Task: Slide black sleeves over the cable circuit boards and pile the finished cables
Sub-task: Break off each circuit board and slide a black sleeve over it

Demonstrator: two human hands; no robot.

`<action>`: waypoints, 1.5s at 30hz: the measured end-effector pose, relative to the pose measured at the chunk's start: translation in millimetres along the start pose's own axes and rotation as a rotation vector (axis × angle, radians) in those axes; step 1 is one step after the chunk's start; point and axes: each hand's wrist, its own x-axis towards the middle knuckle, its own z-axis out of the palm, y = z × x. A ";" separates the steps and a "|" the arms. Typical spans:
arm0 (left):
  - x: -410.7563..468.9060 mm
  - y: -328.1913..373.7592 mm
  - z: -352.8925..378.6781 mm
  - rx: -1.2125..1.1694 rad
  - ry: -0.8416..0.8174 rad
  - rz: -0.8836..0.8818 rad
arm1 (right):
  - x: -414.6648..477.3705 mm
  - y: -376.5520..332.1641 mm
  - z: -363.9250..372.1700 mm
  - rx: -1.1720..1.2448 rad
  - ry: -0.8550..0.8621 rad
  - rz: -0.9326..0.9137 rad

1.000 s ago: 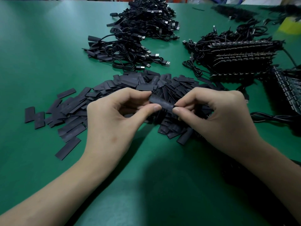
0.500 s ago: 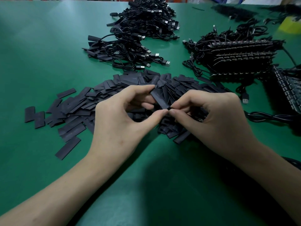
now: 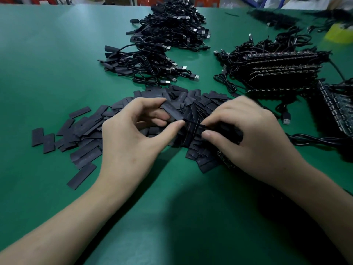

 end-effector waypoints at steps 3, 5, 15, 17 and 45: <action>0.3 0.9 -0.8 -0.012 0.001 -0.008 | 1.1 -1.1 -0.3 -0.061 -0.013 0.003; 0.5 1.0 -0.8 -0.015 -0.020 -0.011 | 3.6 -0.1 -6.7 -0.086 0.040 0.032; -1.5 -1.1 2.8 0.018 -0.158 -0.001 | 131.1 -4.9 -19.8 -0.211 0.114 0.109; -2.1 -0.7 2.1 0.032 -0.180 0.001 | 174.1 -5.7 4.1 -0.271 0.102 0.031; 0.8 -5.1 0.8 0.162 -0.243 0.057 | 94.2 -8.3 -25.6 -0.273 -0.490 -0.153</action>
